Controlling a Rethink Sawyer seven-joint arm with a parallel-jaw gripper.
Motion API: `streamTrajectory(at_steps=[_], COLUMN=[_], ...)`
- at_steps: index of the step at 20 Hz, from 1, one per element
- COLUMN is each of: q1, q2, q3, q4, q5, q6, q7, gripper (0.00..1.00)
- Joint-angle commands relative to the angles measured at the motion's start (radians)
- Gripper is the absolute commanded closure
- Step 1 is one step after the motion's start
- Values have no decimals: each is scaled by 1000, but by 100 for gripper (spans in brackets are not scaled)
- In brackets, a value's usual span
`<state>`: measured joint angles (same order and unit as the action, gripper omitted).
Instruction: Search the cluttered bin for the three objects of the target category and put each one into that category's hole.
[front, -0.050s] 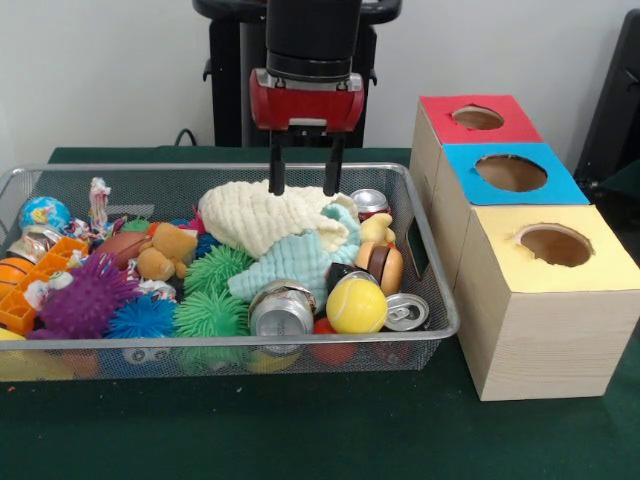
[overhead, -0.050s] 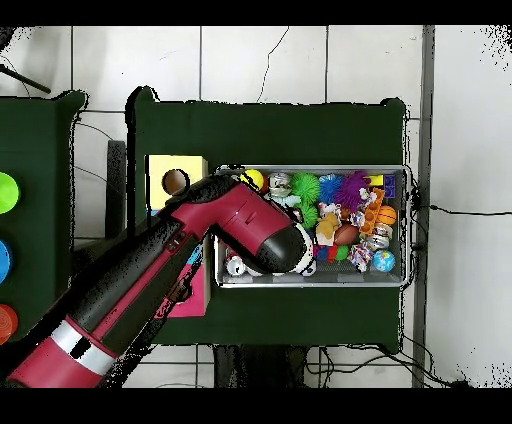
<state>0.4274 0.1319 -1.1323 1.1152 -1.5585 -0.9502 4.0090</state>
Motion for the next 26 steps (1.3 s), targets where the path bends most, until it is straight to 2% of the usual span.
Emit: streamTrajectory(at_steps=[1, 9, 17, 20, 26], q1=[-4, 5, -3, 3, 0], q2=[4, 4, -4, -1, -3], q3=[148, 144, 158, 161, 180], q4=[-78, -79, -71, -66, -55], q5=[22, 19, 24, 32, 52], q6=[55, 54, 48, 54, 83], q7=[-153, -142, -172, -150, -193], gripper=[0, 0, 0, 0, 0])
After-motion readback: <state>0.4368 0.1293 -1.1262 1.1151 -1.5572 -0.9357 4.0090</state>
